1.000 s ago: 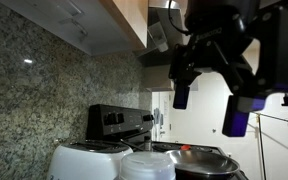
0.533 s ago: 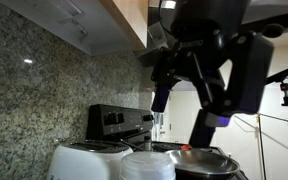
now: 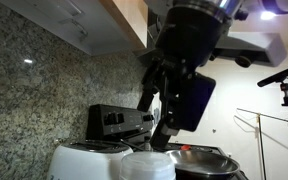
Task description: Open the lid of the container
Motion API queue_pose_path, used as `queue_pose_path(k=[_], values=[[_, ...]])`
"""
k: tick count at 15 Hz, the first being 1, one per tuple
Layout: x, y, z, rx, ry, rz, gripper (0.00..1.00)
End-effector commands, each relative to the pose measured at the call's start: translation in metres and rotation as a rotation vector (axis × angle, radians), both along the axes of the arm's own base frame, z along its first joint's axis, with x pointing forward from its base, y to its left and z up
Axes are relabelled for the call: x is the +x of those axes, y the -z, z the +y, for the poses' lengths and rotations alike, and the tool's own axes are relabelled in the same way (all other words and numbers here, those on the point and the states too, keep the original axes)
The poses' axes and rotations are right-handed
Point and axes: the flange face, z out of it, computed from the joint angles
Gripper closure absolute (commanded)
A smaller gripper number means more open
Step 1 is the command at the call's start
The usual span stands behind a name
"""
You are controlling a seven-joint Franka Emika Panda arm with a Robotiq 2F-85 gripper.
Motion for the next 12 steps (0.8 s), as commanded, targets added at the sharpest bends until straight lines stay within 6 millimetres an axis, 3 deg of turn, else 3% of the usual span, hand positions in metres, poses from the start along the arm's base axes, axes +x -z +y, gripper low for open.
queue_pose_path(k=[1, 6, 12], values=[[0.022, 0.015, -0.001, -0.021, 0.048, 0.007, 0.00], [0.039, 0.032, 0.000, -0.050, 0.065, 0.031, 0.00], [0.058, 0.031, -0.001, -0.043, 0.104, 0.016, 0.00]])
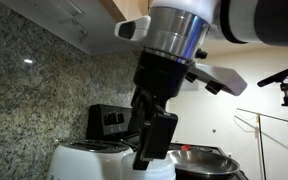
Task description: Open the lid of the container
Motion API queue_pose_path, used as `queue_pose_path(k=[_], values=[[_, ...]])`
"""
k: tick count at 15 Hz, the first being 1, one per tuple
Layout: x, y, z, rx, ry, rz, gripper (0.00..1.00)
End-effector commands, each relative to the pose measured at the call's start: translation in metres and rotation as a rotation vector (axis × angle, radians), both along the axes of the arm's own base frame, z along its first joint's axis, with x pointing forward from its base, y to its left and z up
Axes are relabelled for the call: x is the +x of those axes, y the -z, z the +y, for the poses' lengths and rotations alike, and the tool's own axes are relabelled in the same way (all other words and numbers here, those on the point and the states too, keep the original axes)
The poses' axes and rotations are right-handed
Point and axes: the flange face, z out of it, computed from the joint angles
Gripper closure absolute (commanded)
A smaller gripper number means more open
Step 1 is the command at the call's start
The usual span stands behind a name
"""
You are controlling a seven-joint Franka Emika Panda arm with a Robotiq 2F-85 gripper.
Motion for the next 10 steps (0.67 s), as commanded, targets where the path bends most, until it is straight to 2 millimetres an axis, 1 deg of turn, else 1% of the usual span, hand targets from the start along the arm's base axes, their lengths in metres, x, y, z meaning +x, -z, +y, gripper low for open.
queue_pose_path(k=[1, 4, 10], values=[[0.014, -0.007, 0.000, -0.009, 0.049, -0.029, 0.00], [0.011, -0.010, -0.002, -0.011, 0.068, -0.010, 0.00], [0.009, -0.002, -0.010, -0.069, 0.120, 0.037, 0.00]])
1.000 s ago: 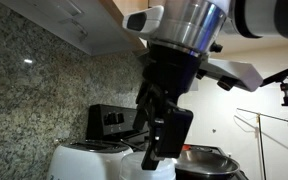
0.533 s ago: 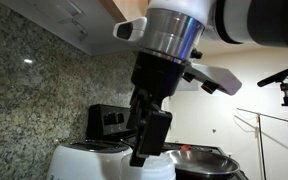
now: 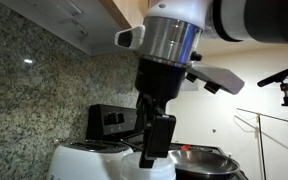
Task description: Open the lid of the container
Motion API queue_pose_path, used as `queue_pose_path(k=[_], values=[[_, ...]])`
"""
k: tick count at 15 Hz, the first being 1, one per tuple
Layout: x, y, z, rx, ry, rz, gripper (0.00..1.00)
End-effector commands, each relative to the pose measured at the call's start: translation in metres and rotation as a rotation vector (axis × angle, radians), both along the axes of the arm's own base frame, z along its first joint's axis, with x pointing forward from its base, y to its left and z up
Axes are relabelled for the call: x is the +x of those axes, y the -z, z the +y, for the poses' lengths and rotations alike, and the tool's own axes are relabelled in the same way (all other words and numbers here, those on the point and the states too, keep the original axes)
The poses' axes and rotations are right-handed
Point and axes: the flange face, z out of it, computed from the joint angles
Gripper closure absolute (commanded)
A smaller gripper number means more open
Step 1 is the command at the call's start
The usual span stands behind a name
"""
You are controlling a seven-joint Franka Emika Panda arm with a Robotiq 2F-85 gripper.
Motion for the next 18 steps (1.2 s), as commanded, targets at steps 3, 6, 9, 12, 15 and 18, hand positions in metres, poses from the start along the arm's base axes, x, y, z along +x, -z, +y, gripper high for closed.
queue_pose_path(k=[3, 6, 9, 12, 15, 18], values=[[0.002, -0.004, -0.003, -0.019, 0.046, 0.021, 0.00], [-0.002, -0.005, 0.000, -0.026, 0.042, 0.024, 0.00], [-0.014, -0.006, 0.009, -0.032, 0.017, 0.041, 0.00], [-0.026, -0.005, 0.023, -0.055, -0.019, 0.038, 0.00], [-0.027, -0.004, 0.029, -0.060, -0.024, 0.041, 0.00], [-0.023, -0.005, 0.027, -0.054, -0.020, 0.039, 0.00]])
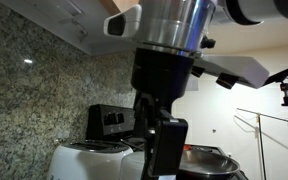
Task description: Open the lid of the container
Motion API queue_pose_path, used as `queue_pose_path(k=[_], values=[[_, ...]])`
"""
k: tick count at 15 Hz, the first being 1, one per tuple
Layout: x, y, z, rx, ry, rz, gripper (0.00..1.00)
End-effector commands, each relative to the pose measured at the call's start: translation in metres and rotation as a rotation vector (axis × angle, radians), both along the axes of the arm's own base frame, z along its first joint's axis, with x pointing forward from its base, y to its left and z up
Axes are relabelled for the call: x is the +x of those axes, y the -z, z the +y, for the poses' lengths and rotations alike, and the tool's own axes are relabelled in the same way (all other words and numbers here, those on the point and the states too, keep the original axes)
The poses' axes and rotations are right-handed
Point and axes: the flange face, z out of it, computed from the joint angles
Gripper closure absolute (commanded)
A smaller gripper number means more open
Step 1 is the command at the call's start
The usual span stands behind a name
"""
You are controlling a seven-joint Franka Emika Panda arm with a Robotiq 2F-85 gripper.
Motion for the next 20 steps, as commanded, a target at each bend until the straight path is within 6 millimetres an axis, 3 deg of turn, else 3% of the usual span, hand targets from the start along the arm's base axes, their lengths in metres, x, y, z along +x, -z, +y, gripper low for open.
queue_pose_path(k=[1, 14, 20], values=[[0.003, -0.010, -0.006, -0.019, 0.011, 0.001, 0.00], [0.022, -0.011, -0.026, -0.017, 0.077, 0.006, 0.00], [0.014, -0.032, -0.019, 0.001, 0.048, -0.035, 0.00]])
